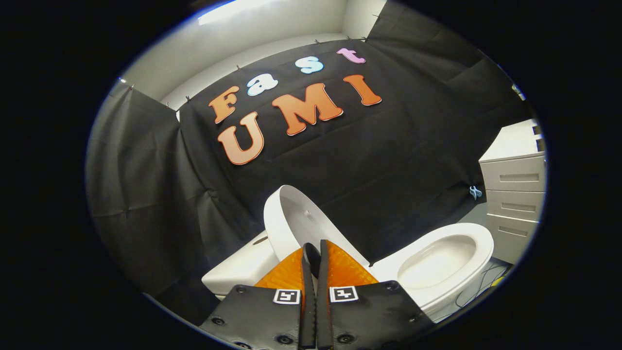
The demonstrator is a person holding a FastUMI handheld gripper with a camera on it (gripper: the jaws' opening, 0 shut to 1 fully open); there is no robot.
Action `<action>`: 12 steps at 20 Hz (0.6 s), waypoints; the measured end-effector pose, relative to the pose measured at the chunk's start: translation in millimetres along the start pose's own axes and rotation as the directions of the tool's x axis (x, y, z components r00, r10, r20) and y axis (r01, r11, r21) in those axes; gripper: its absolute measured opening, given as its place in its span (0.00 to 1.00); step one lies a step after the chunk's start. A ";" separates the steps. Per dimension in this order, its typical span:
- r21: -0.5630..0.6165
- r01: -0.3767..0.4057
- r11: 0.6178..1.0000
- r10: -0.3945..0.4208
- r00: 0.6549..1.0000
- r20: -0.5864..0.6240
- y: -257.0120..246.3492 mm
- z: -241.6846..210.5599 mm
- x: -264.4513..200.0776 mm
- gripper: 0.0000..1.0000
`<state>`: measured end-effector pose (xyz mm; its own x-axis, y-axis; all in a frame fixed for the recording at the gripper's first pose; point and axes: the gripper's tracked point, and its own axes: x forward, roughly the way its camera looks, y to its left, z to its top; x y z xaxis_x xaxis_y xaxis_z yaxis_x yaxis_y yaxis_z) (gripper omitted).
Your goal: Open the toilet lid.
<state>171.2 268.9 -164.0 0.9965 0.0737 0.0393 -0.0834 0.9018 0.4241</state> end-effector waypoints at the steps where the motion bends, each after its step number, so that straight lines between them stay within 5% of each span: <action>1: -0.006 0.002 1.000 -0.002 1.000 0.000 0.4 -0.7 -0.6 0.08; 12: -0.073 -0.003 0.997 0.003 1.000 -0.004 16.3 -9.1 -0.5 0.09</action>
<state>169.5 287.5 -165.4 0.9963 0.0779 0.0365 -0.0858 0.9303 0.3565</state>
